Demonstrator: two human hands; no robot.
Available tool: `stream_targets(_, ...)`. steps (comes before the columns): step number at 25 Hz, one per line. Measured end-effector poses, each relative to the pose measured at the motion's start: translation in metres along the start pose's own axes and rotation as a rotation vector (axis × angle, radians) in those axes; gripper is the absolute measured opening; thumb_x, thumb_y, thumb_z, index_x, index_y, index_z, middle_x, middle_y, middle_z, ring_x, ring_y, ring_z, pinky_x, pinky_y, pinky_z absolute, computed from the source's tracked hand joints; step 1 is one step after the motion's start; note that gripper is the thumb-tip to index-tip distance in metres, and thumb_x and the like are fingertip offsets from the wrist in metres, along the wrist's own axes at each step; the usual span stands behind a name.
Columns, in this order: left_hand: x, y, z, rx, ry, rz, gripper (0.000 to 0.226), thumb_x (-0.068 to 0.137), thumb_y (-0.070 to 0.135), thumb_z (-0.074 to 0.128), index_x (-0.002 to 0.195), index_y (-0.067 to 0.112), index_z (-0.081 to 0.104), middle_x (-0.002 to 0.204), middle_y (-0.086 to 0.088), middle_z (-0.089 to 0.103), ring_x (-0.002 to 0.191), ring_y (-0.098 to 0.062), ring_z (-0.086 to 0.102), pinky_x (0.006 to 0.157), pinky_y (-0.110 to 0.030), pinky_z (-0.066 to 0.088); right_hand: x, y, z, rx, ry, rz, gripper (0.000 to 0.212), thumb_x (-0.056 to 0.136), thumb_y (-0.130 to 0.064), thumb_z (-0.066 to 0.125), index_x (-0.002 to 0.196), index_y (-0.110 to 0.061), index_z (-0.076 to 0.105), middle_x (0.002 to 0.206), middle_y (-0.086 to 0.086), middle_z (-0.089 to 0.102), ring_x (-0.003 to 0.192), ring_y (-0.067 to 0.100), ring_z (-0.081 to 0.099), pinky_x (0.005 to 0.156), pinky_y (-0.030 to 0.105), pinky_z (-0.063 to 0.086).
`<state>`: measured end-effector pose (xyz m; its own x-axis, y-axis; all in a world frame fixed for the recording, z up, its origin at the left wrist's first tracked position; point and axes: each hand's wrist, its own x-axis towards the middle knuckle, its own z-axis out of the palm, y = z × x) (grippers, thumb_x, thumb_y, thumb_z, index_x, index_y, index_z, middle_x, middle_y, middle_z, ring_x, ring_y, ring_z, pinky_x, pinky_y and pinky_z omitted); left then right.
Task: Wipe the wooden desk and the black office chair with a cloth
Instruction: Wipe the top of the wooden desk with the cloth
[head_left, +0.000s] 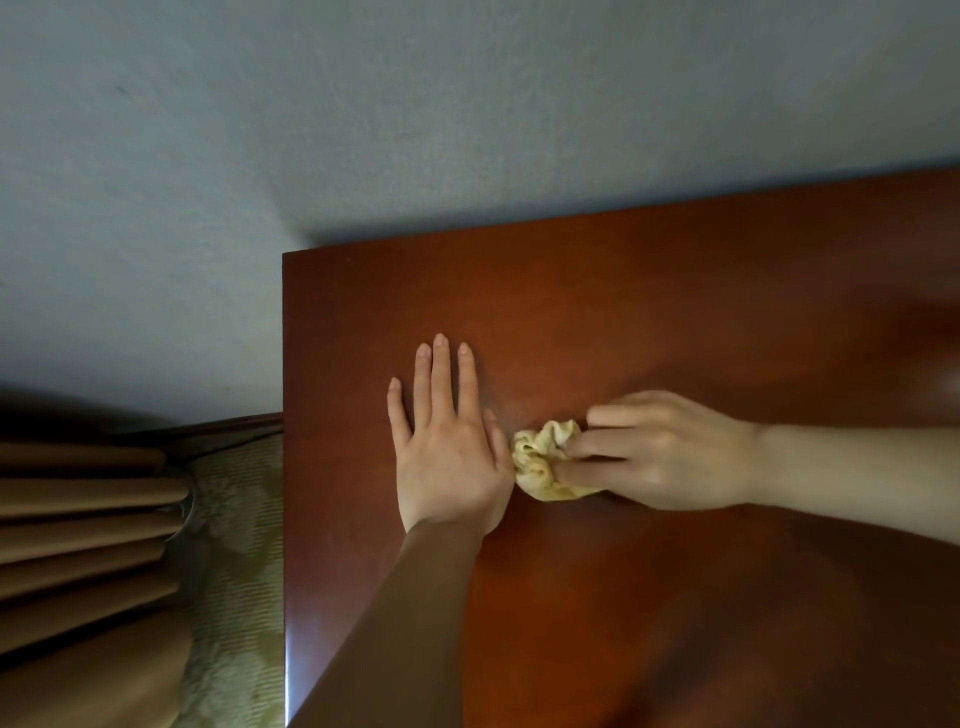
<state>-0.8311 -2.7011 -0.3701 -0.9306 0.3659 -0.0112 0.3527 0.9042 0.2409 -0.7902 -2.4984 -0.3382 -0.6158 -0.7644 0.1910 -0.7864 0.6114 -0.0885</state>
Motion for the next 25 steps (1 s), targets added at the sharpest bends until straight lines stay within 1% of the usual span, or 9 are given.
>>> stream_targets(2,0.000,0.000,0.000,-0.009,0.006,-0.001,0.064,0.090,0.036,0.007,0.151,0.016,0.008,0.160,-0.004,0.003,0.146,-0.016,-0.008,0.118,-0.039,-0.008,0.007,0.020,-0.005,-0.057,-0.019,-0.082,0.019,0.089,-0.012,0.059,0.097,-0.020,0.073,0.085,-0.002,0.069,0.066,0.019,0.059,0.051,0.030,0.049)
stream_targets(3,0.000,0.000,0.000,-0.016,0.007,-0.003,0.064,0.090,0.036,0.009,0.151,0.016,0.009,0.160,-0.004,0.004,0.146,-0.016,-0.006,0.118,-0.040,-0.007,0.015,0.034,-0.006,-0.070,-0.007,-0.053,0.021,0.090,-0.013,0.055,0.097,-0.020,0.074,0.085,-0.001,0.069,0.067,0.022,0.061,0.052,0.030,0.050)
stream_targets(6,0.001,0.001,0.001,-0.017,0.009,-0.005,0.063,0.091,0.035,0.010,0.151,0.015,0.011,0.160,-0.004,0.004,0.146,-0.017,-0.006,0.118,-0.040,-0.006,0.050,0.072,-0.005,-0.070,0.016,0.224,0.025,0.087,-0.012,0.053,0.102,-0.015,0.073,0.090,0.007,0.069,0.073,0.030,0.061,0.054,0.036,0.052)
stream_targets(9,0.001,0.001,0.002,-0.017,0.011,-0.009,0.063,0.091,0.035,0.011,0.151,0.015,0.010,0.160,-0.004,0.004,0.146,-0.017,-0.005,0.118,-0.041,-0.004,0.092,0.090,0.006,0.009,-0.008,0.517,0.031,0.092,-0.013,0.052,0.119,-0.020,0.066,0.108,0.007,0.065,0.096,0.032,0.056,0.072,0.042,0.050)
stream_targets(11,0.001,0.001,0.003,-0.019,0.010,-0.009,0.063,0.091,0.035,0.010,0.151,0.016,0.008,0.160,-0.004,0.003,0.146,-0.016,-0.007,0.118,-0.041,-0.005,0.123,0.096,0.012,0.055,0.012,0.689,0.032,0.094,-0.018,0.050,0.123,-0.026,0.062,0.115,0.006,0.062,0.108,0.028,0.052,0.082,0.041,0.046)
stream_targets(14,0.000,0.000,0.003,-0.026,0.010,-0.007,0.064,0.090,0.036,0.009,0.151,0.016,0.006,0.160,-0.004,0.001,0.145,-0.015,-0.010,0.118,-0.040,-0.006,0.165,0.095,0.020,0.085,0.049,0.863,0.033,0.096,-0.021,0.048,0.124,-0.033,0.060,0.122,0.005,0.060,0.114,0.026,0.051,0.089,0.037,0.042)
stream_targets(16,0.000,0.000,0.003,-0.032,0.013,-0.004,0.065,0.090,0.036,0.010,0.151,0.016,0.009,0.160,-0.004,0.003,0.146,-0.015,-0.008,0.118,-0.040,-0.006,0.189,0.089,0.024,0.087,0.057,0.886,0.033,0.096,-0.022,0.045,0.122,-0.036,0.060,0.122,0.006,0.059,0.115,0.027,0.052,0.088,0.036,0.043)
stream_targets(20,0.001,0.001,0.002,-0.047,0.027,-0.013,0.061,0.093,0.033,0.015,0.151,0.014,0.018,0.159,-0.006,0.011,0.147,-0.017,-0.001,0.118,-0.041,-0.003,0.222,0.074,0.032,0.031,0.047,0.791,0.034,0.098,-0.018,0.041,0.123,-0.030,0.060,0.120,0.004,0.059,0.113,0.024,0.053,0.081,0.033,0.045)
stream_targets(25,0.001,0.000,0.003,-0.041,0.031,-0.007,0.062,0.092,0.033,0.017,0.151,0.015,0.015,0.159,-0.004,0.010,0.147,-0.016,0.000,0.118,-0.040,-0.003,0.191,0.084,0.031,0.066,0.088,0.762,0.037,0.097,-0.015,0.045,0.126,-0.035,0.058,0.122,0.003,0.059,0.114,0.025,0.051,0.083,0.035,0.045)
